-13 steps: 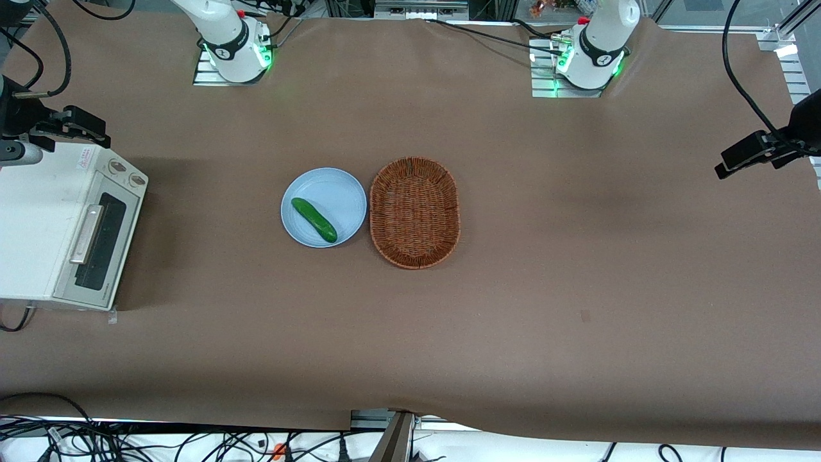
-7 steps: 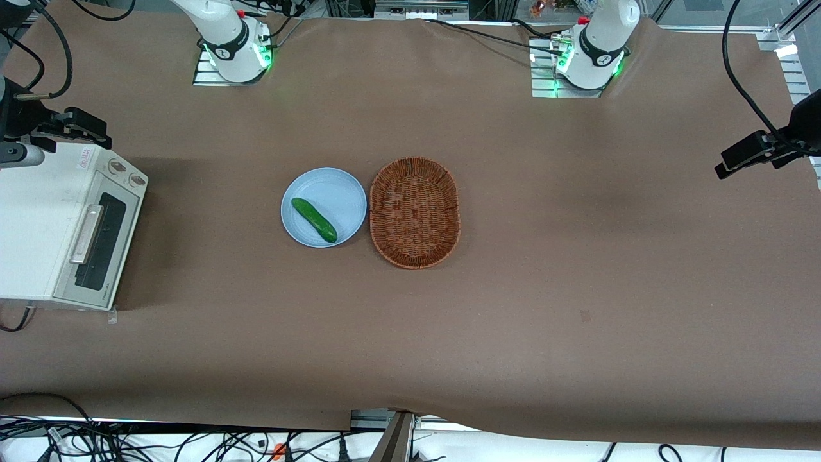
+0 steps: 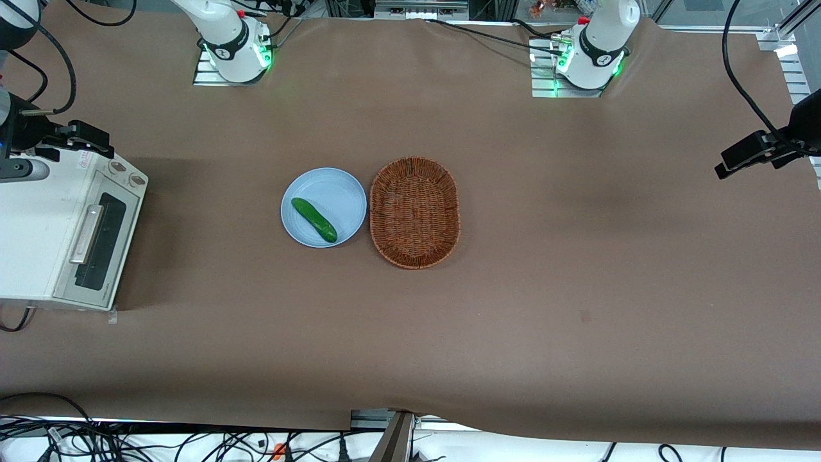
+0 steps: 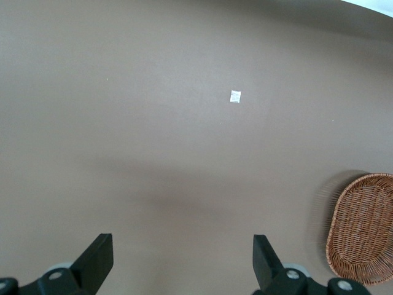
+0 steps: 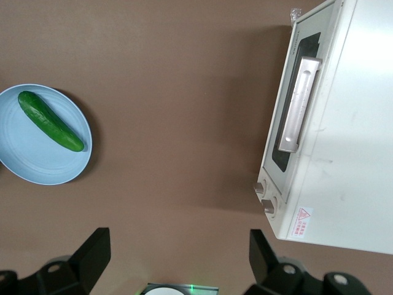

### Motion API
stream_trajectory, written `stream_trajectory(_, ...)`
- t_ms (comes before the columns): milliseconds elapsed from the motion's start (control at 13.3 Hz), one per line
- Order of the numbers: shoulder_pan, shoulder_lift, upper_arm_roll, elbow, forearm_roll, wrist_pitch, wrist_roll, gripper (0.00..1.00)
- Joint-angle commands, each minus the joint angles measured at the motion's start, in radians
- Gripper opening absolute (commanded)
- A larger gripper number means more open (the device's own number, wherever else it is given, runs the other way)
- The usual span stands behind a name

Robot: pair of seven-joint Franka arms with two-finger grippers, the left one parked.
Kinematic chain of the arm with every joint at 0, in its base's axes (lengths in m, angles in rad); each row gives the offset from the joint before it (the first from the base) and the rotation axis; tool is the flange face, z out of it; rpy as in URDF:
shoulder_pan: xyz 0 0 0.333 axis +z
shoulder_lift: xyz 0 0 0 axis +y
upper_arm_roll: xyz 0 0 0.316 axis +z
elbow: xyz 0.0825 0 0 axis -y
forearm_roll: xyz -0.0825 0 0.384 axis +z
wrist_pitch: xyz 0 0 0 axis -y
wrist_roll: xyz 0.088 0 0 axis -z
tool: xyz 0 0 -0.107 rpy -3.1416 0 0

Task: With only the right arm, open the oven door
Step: 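Move the right gripper to the silver handle of the white toaster oven door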

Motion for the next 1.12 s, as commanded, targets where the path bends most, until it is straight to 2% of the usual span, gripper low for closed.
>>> stream_trajectory(0, -0.008, 0.043, 0.003, 0.027, 0.005, -0.020, -0.016, 1.00)
stream_trajectory(150, -0.008, 0.052, 0.003, 0.027, 0.008, -0.019, -0.013, 1.00)
stream_trajectory(225, -0.008, 0.054, 0.003, 0.024, 0.006, -0.013, -0.012, 0.95)
stream_trajectory(375, -0.008, 0.069, 0.001, 0.019, -0.024, -0.005, -0.010, 0.20)
stream_trajectory(450, -0.005, 0.090, 0.003, 0.023, -0.076, 0.012, 0.002, 0.00)
stream_trajectory(600, 0.023, 0.136, 0.009, 0.024, -0.237, 0.087, 0.062, 0.00)
stream_trajectory(675, 0.031, 0.164, 0.009, 0.022, -0.291, 0.105, 0.097, 0.00)
stream_trajectory(975, 0.035, 0.294, 0.009, 0.019, -0.463, 0.217, 0.198, 0.00)
stream_trajectory(1050, 0.035, 0.313, 0.006, 0.013, -0.483, 0.230, 0.223, 0.00)
